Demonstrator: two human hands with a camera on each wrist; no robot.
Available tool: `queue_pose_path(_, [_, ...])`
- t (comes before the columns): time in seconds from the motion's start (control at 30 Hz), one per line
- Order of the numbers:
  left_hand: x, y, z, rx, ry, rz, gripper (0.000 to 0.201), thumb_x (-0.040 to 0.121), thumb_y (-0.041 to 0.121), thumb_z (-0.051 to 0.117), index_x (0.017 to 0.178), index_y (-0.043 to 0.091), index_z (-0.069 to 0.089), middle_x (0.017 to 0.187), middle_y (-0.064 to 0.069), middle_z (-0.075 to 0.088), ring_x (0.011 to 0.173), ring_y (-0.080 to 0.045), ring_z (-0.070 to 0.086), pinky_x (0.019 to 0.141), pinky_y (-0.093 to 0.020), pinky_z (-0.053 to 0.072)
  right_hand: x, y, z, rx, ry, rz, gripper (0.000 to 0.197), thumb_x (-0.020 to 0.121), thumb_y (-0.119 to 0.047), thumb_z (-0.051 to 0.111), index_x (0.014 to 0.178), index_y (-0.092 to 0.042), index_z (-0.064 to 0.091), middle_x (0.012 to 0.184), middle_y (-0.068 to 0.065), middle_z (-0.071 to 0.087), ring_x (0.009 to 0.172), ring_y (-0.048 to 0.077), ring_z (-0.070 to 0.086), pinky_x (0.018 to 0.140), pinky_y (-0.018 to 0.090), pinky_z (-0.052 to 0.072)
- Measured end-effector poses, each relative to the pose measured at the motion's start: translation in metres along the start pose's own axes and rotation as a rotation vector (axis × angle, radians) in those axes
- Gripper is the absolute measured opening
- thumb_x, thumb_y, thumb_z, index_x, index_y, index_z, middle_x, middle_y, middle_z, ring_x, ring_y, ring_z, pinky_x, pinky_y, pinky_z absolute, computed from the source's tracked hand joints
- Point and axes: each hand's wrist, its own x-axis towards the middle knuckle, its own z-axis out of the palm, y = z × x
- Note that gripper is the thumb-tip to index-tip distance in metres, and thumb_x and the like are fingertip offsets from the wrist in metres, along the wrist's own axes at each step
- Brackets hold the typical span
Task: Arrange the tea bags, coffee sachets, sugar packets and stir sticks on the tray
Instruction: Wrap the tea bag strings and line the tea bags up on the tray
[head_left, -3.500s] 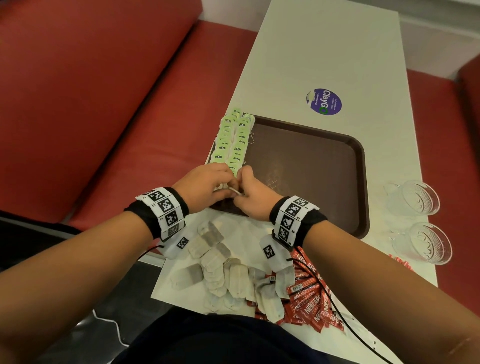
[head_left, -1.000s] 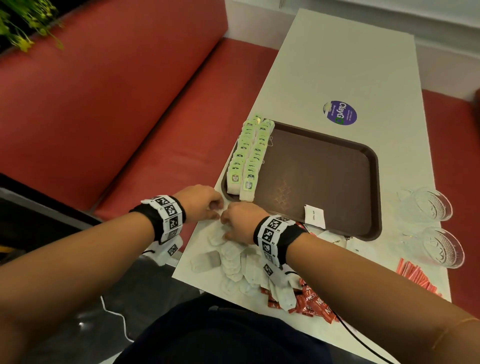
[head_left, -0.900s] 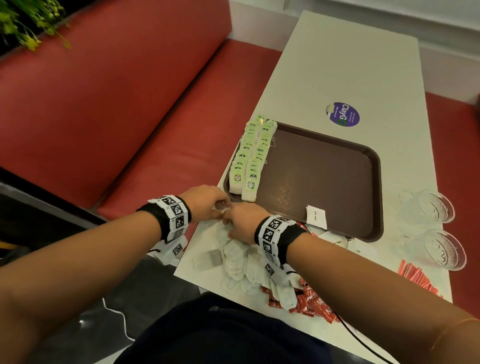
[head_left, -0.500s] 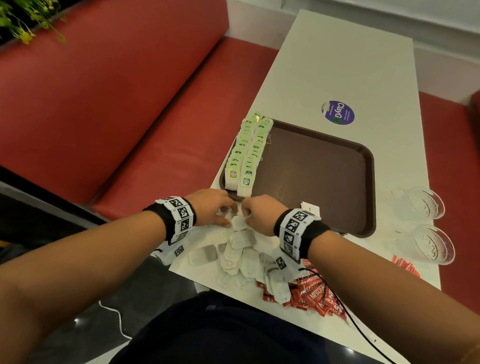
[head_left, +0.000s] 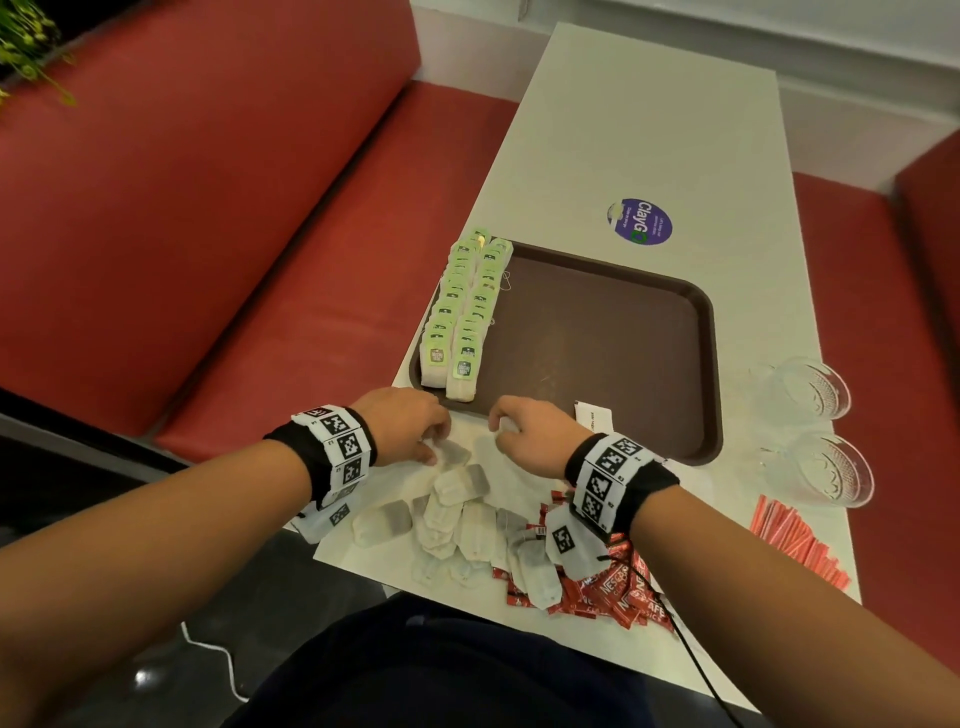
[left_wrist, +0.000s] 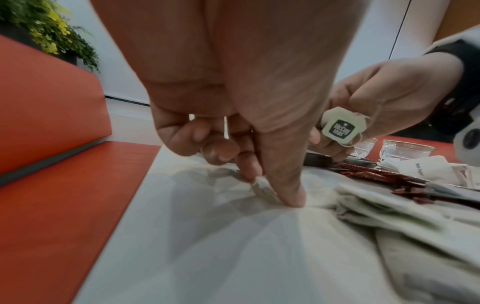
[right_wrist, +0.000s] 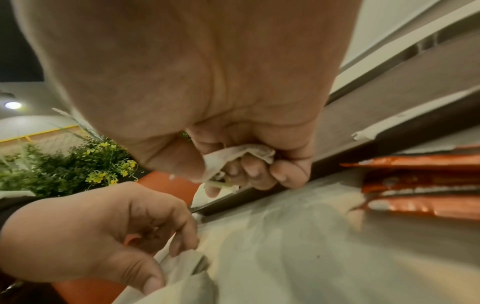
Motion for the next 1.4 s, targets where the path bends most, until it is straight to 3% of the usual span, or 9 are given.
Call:
queue_pose_path(0.17, [0.003, 0.004, -0.001, 0.04, -0.035, -0.01, 0.023, 0.086, 0.043, 0.071, 0.102, 0.028, 0.066, 0.1, 0.009, 0.055, 0.094, -0.018, 0.059, 0.075, -0.032, 0.049, -0.004, 0.008, 0.005, 0.0, 0.06, -0.022, 0.035, 0.082, -0.03, 0.071, 0.106, -0.025, 0.047, 0.113, 0.005, 0.052, 0.098, 0.023, 0.053, 0.077, 0.031, 0.042])
queue_pose_path(0.33, [0.004, 0.009, -0.004, 0.009, -0.033, 0.043, 0.034, 0.086, 0.037, 0.071, 0.117, 0.029, 0.059, 0.111, 0.009, 0.056, 0.099, -0.014, 0.057, 0.078, -0.03, 0.046, -0.004, 0.015, 0.003, -0.066, 0.082, -0.022, 0.02, 0.089, -0.03, 0.067, 0.1, -0.024, 0.051, 0.111, 0.004, 0.059, 0.095, 0.021, 0.053, 0.076, 0.029, 0.039])
queue_pose_path(0.6, [0.007, 0.018, -0.012, 0.036, -0.003, 0.062, 0.019, 0.091, 0.039, 0.064, 0.106, 0.027, 0.064, 0.108, 0.005, 0.058, 0.099, -0.019, 0.058, 0.076, -0.031, 0.046, 0.001, 0.016, 0.007, -0.042, 0.107, -0.061, 0.026, 0.088, -0.037, 0.067, 0.108, -0.024, 0.06, 0.114, 0.003, 0.056, 0.104, 0.023, 0.057, 0.091, 0.036, 0.048])
queue_pose_path(0.73, [0.008, 0.027, -0.036, -0.077, 0.113, 0.092, 0.013, 0.092, 0.04, 0.062, 0.1, 0.03, 0.06, 0.093, 0.007, 0.067, 0.087, -0.016, 0.062, 0.072, -0.03, 0.046, 0.008, 0.015, 0.006, 0.006, 0.153, -0.101, 0.024, 0.092, -0.041, 0.063, 0.107, -0.022, 0.065, 0.103, 0.002, 0.053, 0.095, 0.02, 0.055, 0.086, 0.034, 0.046])
queue_pose_path(0.87, [0.009, 0.033, -0.059, -0.272, 0.215, 0.116, 0.01, 0.093, 0.033, 0.064, 0.102, 0.032, 0.059, 0.086, 0.012, 0.066, 0.065, 0.004, 0.054, 0.065, -0.026, 0.04, 0.012, 0.018, -0.006, 0.074, 0.201, -0.11, 0.02, 0.101, -0.029, 0.053, 0.101, -0.012, 0.063, 0.101, 0.006, 0.058, 0.094, 0.023, 0.056, 0.083, 0.035, 0.045])
queue_pose_path(0.97, [0.009, 0.033, -0.071, -0.272, 0.196, 0.16, 0.017, 0.091, 0.029, 0.07, 0.107, 0.035, 0.07, 0.071, 0.022, 0.054, 0.061, 0.012, 0.049, 0.06, -0.019, 0.033, 0.01, 0.023, -0.014, 0.179, 0.23, -0.088, 0.015, 0.103, -0.026, 0.048, 0.095, -0.019, 0.059, 0.098, 0.0, 0.058, 0.091, 0.019, 0.053, 0.076, 0.03, 0.037])
queue_pose_path(1.1, [0.011, 0.036, -0.078, -0.236, 0.199, 0.192, 0.03, 0.09, 0.027, 0.071, 0.116, 0.041, 0.07, 0.068, 0.019, 0.055, 0.06, 0.0, 0.049, 0.057, -0.012, 0.031, 0.009, 0.027, -0.019, 0.246, 0.203, -0.071, 0.016, 0.103, -0.022, 0.048, 0.099, -0.015, 0.062, 0.091, -0.007, 0.056, 0.086, 0.013, 0.052, 0.075, 0.026, 0.035])
queue_pose_path(1.23, [0.019, 0.038, -0.083, -0.18, 0.296, 0.127, 0.016, 0.095, 0.036, 0.062, 0.106, 0.035, 0.073, 0.085, 0.009, 0.07, 0.078, -0.012, 0.062, 0.067, -0.028, 0.043, 0.004, 0.025, -0.024, 0.34, 0.242, -0.085, 0.026, 0.088, -0.013, 0.062, 0.113, -0.021, 0.059, 0.112, 0.001, 0.059, 0.1, 0.016, 0.056, 0.082, 0.026, 0.041])
queue_pose_path(1.4, [0.03, 0.042, -0.089, -0.163, 0.441, 0.181, 0.017, 0.095, 0.034, 0.063, 0.101, 0.024, 0.075, 0.094, 0.005, 0.057, 0.085, -0.018, 0.058, 0.071, -0.035, 0.046, 0.009, 0.023, -0.028, 0.268, 0.365, -0.151, 0.015, 0.09, -0.021, 0.066, 0.097, -0.009, 0.061, 0.098, 0.008, 0.056, 0.084, 0.02, 0.055, 0.071, 0.028, 0.038])
